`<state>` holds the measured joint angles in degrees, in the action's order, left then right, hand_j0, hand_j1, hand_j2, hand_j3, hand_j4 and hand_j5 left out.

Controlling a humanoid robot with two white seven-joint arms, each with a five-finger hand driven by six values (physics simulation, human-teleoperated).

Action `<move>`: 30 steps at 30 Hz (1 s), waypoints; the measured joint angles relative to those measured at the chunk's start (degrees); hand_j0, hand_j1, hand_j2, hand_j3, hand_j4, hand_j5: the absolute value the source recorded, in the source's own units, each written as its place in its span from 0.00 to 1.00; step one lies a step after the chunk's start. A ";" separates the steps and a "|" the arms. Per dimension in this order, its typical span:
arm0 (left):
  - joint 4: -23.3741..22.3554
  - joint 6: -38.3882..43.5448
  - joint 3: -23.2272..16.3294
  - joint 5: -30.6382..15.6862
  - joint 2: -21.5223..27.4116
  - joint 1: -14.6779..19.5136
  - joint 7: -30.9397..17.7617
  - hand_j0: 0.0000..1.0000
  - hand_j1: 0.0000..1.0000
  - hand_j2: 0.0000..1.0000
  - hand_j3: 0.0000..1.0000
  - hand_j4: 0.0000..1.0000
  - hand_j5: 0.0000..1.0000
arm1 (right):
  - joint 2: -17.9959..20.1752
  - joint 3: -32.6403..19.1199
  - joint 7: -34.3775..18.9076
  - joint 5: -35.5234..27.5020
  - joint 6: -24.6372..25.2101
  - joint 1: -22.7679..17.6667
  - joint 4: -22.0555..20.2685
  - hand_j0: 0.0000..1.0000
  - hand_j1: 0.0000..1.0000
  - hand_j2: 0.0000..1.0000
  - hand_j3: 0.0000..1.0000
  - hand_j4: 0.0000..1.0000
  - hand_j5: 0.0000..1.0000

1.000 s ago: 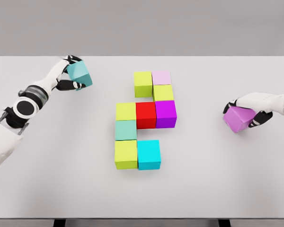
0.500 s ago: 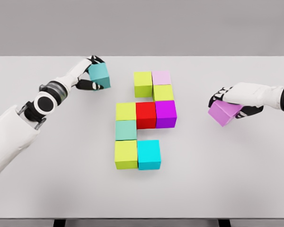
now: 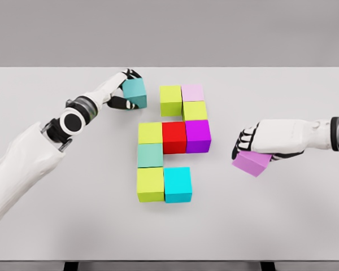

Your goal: Assemble the squares on the desktop into the number 2

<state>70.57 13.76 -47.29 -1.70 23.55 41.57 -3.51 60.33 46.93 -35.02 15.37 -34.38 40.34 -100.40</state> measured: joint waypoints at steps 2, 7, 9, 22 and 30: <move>-0.12 -0.02 -0.10 0.04 -0.40 0.18 0.00 0.40 0.40 0.40 0.40 0.40 0.40 | -0.19 0.49 0.01 0.02 -0.38 0.09 -0.02 0.47 0.47 0.47 0.47 0.47 0.47; -1.86 -0.04 -0.64 0.34 -1.88 0.97 0.00 0.40 0.40 0.40 0.40 0.40 0.40 | -1.18 1.89 0.01 0.07 -0.71 0.09 -0.10 0.48 0.48 0.48 0.48 0.48 0.48; -2.27 -0.04 -0.81 0.43 -2.30 0.97 -0.01 0.40 0.40 0.40 0.40 0.40 0.40 | -1.31 2.34 0.01 0.06 -0.75 0.09 -0.12 0.48 0.48 0.48 0.48 0.48 0.48; -2.50 -1.22 -1.50 0.52 -2.57 0.79 -0.60 0.40 0.40 0.40 0.40 0.40 0.40 | -5.16 6.47 -0.01 0.01 -0.77 3.34 -0.14 0.48 0.48 0.48 0.48 0.48 0.48; -2.57 -3.66 -1.52 0.53 -2.40 0.70 -1.09 0.40 0.40 0.40 0.40 0.40 0.40 | -6.31 8.35 -0.01 0.02 -0.78 4.31 -0.14 0.48 0.48 0.48 0.48 0.48 0.48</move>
<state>68.01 10.10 -48.81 -1.17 21.15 42.28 -4.60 54.02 55.27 -35.03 15.39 -35.16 44.65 -100.54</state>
